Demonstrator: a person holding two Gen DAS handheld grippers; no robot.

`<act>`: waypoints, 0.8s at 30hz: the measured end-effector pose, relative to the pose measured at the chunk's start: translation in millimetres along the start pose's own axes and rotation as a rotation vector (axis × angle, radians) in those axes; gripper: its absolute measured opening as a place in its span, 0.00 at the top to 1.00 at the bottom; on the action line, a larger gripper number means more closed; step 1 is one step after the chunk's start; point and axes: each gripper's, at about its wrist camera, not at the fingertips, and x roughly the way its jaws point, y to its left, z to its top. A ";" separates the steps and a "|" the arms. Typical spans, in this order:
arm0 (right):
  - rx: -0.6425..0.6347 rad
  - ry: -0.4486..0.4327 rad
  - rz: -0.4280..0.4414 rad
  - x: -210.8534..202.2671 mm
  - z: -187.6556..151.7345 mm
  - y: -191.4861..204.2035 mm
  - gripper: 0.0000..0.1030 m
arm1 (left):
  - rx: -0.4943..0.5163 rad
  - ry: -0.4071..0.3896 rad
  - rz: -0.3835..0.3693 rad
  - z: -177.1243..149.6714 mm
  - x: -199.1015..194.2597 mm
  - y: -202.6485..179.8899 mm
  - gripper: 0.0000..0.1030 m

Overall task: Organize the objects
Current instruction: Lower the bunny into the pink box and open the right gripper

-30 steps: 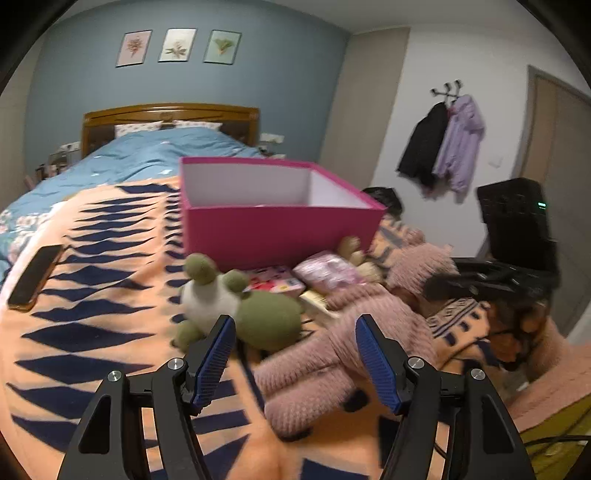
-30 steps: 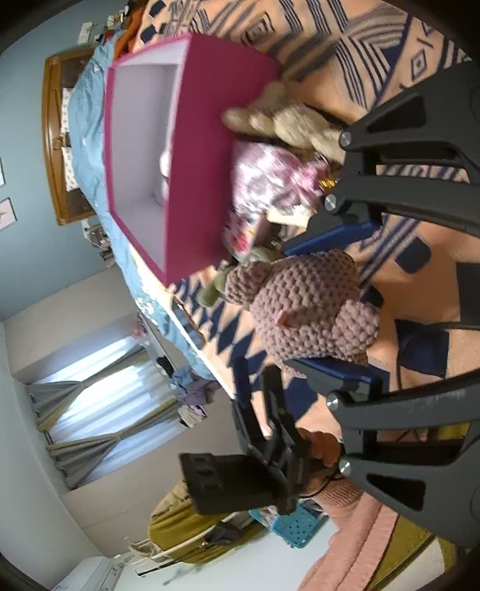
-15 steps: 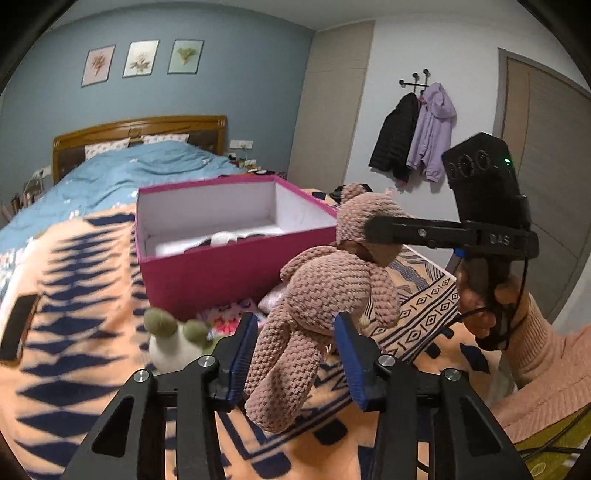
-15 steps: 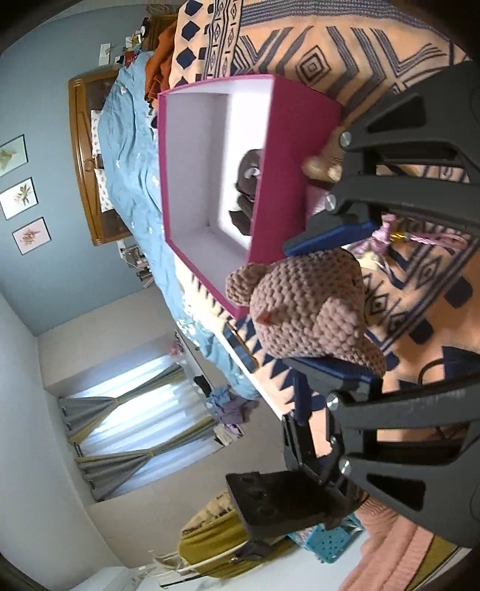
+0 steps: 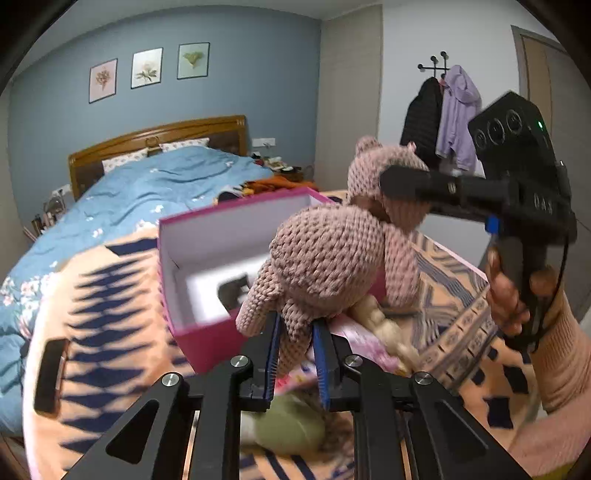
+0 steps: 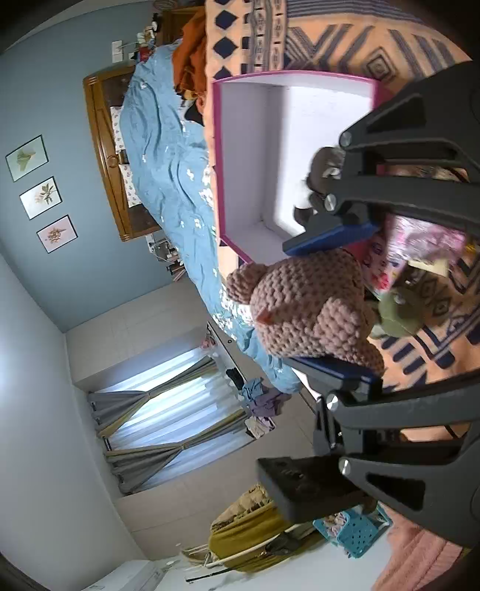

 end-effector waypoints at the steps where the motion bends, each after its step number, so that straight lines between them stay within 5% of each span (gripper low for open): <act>1: 0.006 -0.008 0.009 1.0 3.9 -2.3 0.47 | 0.001 -0.005 0.010 6.0 0.8 2.3 0.84; 10: 0.038 -0.003 0.000 31.0 33.9 -30.9 0.47 | -0.024 -0.001 0.115 50.1 31.2 37.5 0.84; 24: 0.101 0.146 -0.089 98.1 42.2 -80.4 0.45 | -0.109 0.119 0.183 62.2 107.9 80.1 0.85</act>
